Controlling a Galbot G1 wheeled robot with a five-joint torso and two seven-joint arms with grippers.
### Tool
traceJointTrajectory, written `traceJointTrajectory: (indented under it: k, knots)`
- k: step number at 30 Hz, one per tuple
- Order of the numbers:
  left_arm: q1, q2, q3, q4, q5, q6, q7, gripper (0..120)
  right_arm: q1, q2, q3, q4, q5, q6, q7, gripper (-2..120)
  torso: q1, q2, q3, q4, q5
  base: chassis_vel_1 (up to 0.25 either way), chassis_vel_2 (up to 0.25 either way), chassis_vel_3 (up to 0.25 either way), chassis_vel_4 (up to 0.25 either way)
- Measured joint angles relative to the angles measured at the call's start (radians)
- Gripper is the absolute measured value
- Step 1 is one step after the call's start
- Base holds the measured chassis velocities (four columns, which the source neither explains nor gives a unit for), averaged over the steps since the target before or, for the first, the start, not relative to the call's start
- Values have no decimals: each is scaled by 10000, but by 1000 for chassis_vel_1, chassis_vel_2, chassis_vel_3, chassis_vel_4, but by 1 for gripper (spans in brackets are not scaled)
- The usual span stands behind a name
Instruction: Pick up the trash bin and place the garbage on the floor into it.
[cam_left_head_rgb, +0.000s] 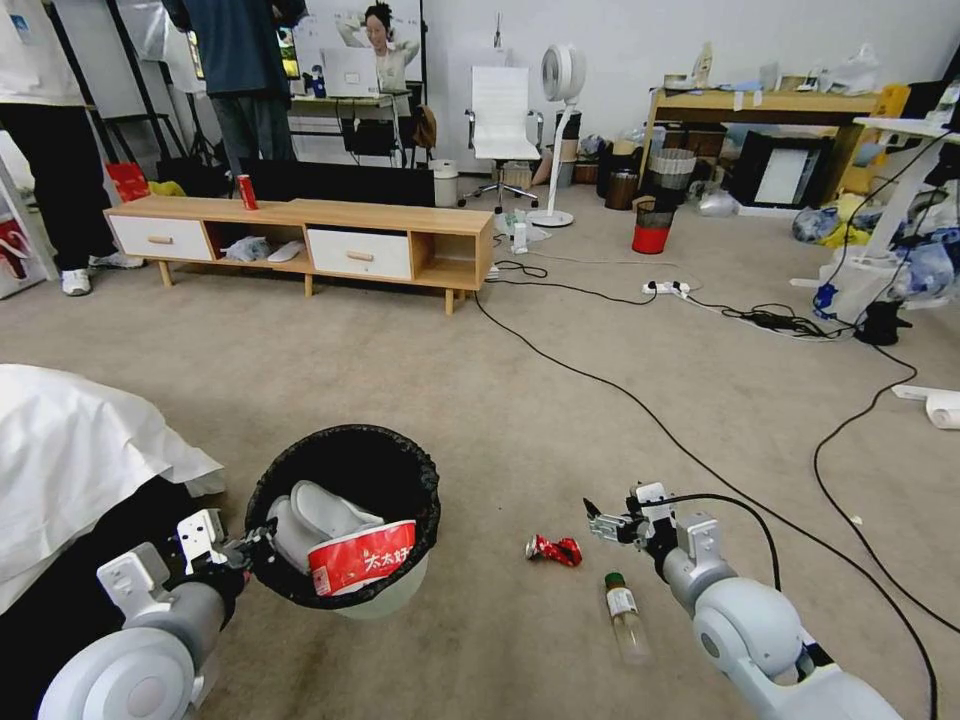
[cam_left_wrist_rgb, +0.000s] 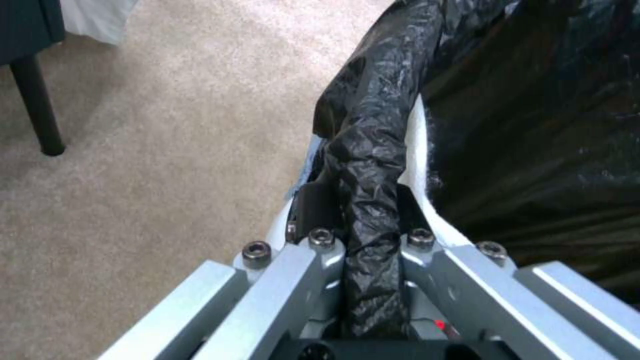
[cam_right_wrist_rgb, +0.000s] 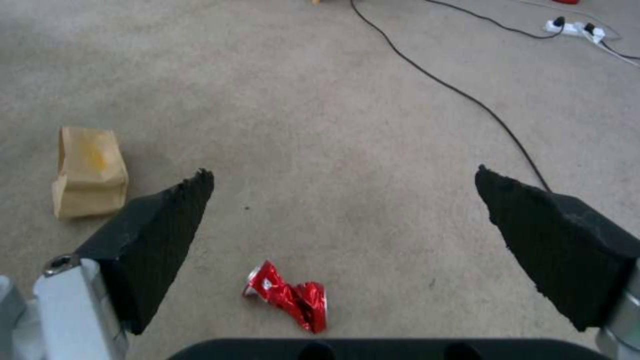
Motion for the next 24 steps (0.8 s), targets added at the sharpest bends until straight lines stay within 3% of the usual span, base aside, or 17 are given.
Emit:
traceJointTrajectory:
  k: [8, 12, 14, 15, 24]
  knots:
    - [23, -15, -12, -12, -2, 0, 0, 3, 26, -3, -3, -9, -22, -54, 66, 100, -1, 1, -5, -1, -2, 0, 0, 0, 0]
    - [41, -8, -28, -18, -3, -1, 0, 3, 25, -7, -7, 85, 77, -904, 477, 100, -1, 0, -3, -1, -2, 0, 0, 0, 0]
    - [53, -8, -29, -18, -5, -1, -8, 3, -3, -36, 128, 370, 706, -2730, 1011, 100, -1, 0, -4, -1, -3, 0, 0, 0, 0]
    - [53, -11, -29, -18, -5, -1, -15, 3, -18, -54, 157, 384, 821, -2953, 1059, 100, -1, 1, -4, -2, -2, 0, 0, 0, 0]
    - [92, -20, -49, -15, -18, 15, -43, 3, -371, -163, 146, -769, 914, -3235, 657, 100, -1, 1, -3, -2, -1, 0, 0, 0, 0]
